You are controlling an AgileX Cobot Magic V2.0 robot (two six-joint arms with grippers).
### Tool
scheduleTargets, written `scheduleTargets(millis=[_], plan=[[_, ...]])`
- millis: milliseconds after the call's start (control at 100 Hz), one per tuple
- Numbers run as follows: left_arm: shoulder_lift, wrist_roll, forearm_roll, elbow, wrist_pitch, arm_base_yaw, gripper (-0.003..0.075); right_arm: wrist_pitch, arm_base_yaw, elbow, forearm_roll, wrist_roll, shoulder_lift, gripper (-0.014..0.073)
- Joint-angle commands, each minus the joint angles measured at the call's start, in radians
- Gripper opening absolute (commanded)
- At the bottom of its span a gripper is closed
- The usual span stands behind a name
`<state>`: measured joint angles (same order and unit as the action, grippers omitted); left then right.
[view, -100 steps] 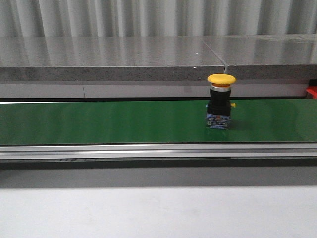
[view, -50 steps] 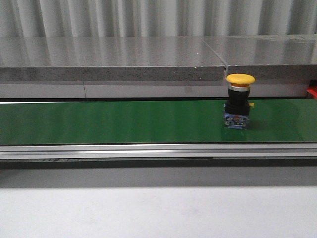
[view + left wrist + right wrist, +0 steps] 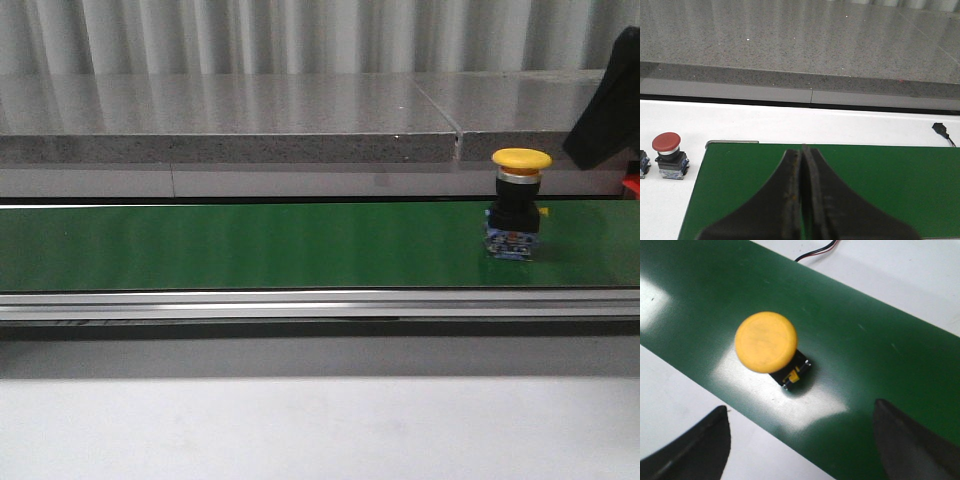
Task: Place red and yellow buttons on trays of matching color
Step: 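Lower the right gripper onto the yellow button on the belt and grasp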
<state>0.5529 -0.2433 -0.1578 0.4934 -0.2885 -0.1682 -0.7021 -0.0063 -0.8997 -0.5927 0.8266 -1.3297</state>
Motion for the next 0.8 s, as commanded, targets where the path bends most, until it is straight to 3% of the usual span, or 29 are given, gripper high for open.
scheduleTargets(millis=[0,430,500,670,790], plan=[[0.0,-0.003,-0.002,0.027,0.07,-0.008,-0.0021,0.055,0.021,-0.023,-0.017,0.009,-0.01,0.0581],[0.0,-0.003,-0.002,0.027,0.07,-0.008,-0.0021,0.262,0.1,-0.024,-0.019,0.009,-0.113,0.0571],[0.0,-0.003,-0.002,0.027,0.07,-0.008,-0.0021,0.263,0.1,-0.024,-0.019,0.008,-0.121,0.05],[0.0,-0.003,-0.002,0.027,0.07,-0.008,-0.0021,0.25,0.1,-0.024,-0.027,-0.002,-0.124,0.0188],[0.0,-0.003,-0.002,0.027,0.07,-0.008,-0.0021,0.245,0.1,-0.024,-0.042,-0.005,-0.117,0.0166]])
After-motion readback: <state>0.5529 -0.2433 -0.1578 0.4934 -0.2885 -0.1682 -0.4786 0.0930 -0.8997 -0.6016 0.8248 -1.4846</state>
